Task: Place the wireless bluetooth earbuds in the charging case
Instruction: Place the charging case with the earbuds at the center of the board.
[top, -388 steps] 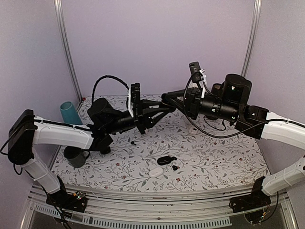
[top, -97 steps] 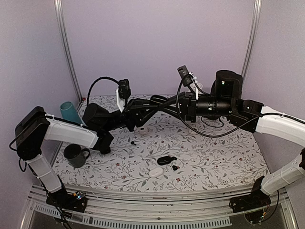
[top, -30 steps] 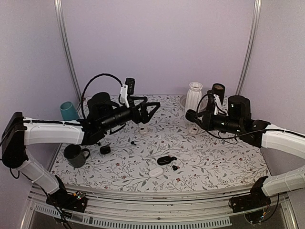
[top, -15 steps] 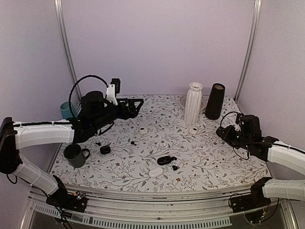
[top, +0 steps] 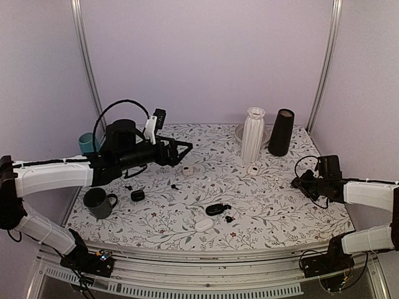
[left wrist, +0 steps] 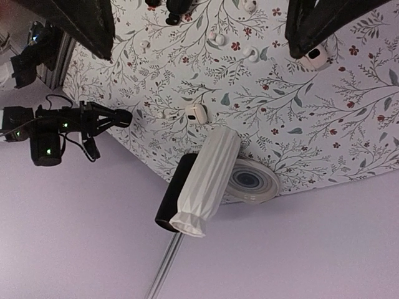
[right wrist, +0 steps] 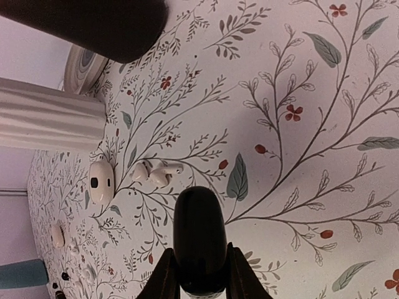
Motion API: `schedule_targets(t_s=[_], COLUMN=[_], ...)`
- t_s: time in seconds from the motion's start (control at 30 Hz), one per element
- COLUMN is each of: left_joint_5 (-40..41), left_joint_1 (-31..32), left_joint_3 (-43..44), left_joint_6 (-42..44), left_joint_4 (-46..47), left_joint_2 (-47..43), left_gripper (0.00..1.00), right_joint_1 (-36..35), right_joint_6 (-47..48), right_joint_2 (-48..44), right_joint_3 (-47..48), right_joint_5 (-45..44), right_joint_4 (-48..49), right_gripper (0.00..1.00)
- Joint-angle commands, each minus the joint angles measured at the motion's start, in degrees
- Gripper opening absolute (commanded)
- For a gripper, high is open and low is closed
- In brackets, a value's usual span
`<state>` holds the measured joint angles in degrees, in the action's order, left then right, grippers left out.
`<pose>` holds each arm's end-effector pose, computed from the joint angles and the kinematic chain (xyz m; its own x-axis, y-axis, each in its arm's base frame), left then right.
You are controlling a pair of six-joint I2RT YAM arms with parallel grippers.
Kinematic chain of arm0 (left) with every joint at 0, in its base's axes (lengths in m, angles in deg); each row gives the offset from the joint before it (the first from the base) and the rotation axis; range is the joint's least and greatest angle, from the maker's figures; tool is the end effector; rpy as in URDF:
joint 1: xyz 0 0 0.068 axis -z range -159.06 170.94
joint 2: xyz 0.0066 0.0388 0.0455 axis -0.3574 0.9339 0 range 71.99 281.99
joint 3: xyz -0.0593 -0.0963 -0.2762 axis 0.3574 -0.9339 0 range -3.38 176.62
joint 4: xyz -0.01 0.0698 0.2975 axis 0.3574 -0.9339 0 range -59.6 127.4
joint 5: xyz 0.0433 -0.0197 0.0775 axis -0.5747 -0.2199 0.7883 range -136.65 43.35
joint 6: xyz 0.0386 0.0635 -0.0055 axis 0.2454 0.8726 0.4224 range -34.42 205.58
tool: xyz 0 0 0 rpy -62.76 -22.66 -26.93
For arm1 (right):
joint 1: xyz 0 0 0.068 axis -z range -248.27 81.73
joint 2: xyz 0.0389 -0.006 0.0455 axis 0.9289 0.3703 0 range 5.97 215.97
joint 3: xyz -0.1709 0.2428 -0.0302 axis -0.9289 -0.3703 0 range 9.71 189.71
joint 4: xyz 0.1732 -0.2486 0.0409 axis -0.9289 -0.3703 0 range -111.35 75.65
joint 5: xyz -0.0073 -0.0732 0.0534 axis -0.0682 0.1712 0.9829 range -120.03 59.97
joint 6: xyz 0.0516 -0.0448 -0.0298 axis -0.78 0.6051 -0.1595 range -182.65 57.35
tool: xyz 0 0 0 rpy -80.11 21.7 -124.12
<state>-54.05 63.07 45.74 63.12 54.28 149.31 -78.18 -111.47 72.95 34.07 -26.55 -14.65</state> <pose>0.2729 -0.2576 0.2852 -0.4243 -0.1269 -0.8966 0.6457 0.6517 -0.3978 0.2572 0.0488 0.1344 -0.6039 0.6571 -0.4510 0.3629 0.7305 0.5784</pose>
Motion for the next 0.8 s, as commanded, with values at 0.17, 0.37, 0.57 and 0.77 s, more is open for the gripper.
schedule_targets(t_s=[0.17, 0.37, 0.57, 0.77], left_joint_5=[-7.5, -7.4, -5.8, -3.3], left_joint_1=[-1.1, -1.3, -1.5, -1.6], left_joint_3=[4.6, 2.9, 3.2, 2.7], left_joint_6=[2.6, 1.0, 1.1, 0.4], left_joint_4=[0.8, 4.8, 5.4, 5.7], left_joint_2=[2.6, 2.4, 3.2, 2.5], left_gripper=[0.96, 0.96, 0.96, 0.96], right_joint_1=[5.3, 6.6, 7.0, 7.1], right_joint_6=[1.9, 2.5, 2.8, 2.9], right_joint_2=[4.1, 5.7, 7.2, 8.2], right_joint_3=[1.9, 1.6, 1.4, 1.8], right_joint_5=[6.9, 9.7, 11.6, 10.6], right_joint_4=[1.2, 0.6, 0.4, -0.5], right_gripper=[0.03, 0.04, 0.1, 0.14])
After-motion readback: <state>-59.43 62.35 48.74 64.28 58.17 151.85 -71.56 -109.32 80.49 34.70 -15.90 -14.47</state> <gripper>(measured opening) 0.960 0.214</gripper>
